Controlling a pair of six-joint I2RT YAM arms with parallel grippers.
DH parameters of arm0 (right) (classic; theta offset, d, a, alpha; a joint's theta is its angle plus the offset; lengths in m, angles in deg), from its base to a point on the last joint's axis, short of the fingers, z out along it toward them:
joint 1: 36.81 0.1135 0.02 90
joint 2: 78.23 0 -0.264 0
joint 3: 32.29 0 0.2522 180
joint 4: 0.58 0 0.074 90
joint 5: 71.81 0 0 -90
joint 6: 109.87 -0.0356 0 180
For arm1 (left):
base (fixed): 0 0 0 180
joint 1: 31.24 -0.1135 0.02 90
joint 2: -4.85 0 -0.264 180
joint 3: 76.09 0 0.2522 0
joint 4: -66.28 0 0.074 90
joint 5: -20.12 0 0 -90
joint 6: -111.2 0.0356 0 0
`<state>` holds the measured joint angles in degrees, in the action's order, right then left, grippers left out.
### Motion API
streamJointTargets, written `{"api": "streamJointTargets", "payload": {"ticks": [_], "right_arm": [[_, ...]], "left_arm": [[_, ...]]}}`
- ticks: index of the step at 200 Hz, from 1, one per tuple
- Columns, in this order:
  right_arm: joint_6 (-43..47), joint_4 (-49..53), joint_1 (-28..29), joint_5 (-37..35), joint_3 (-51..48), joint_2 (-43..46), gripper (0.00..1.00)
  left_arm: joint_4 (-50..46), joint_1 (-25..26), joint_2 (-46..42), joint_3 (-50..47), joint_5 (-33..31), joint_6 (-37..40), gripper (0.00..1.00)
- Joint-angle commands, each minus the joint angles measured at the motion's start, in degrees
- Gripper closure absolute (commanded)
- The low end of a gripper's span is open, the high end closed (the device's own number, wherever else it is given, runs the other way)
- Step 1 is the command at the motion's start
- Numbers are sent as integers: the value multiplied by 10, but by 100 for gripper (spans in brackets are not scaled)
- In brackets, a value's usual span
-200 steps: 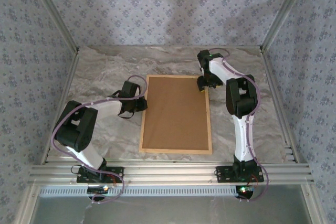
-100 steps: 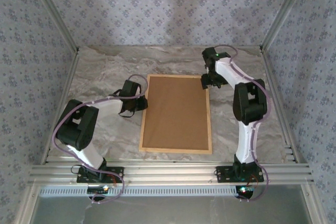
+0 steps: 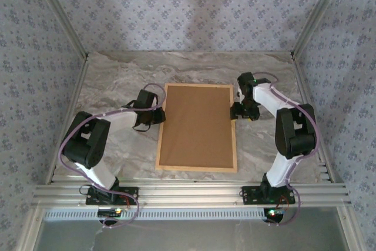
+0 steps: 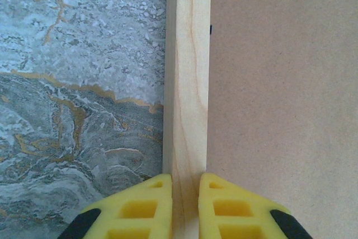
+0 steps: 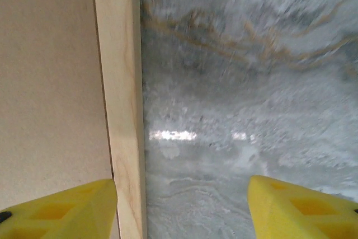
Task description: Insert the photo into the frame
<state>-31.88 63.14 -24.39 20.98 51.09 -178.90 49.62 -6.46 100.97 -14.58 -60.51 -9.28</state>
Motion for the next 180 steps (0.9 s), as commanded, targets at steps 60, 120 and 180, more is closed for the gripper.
{"api": "streamJointTargets", "payload": {"ticks": [60, 120, 180], "right_arm": [[-16, -24, 11, 20, -35, -11, 39], [-15, -30, 14, 24, -32, -31, 40], [-19, -45, 22, 23, -37, -48, 40]], "left_arm": [[-34, 4, 17, -3, -13, 12, 85], [-31, 4, 20, -5, -11, 12, 85], [-29, 4, 19, -7, -9, 12, 85]]}}
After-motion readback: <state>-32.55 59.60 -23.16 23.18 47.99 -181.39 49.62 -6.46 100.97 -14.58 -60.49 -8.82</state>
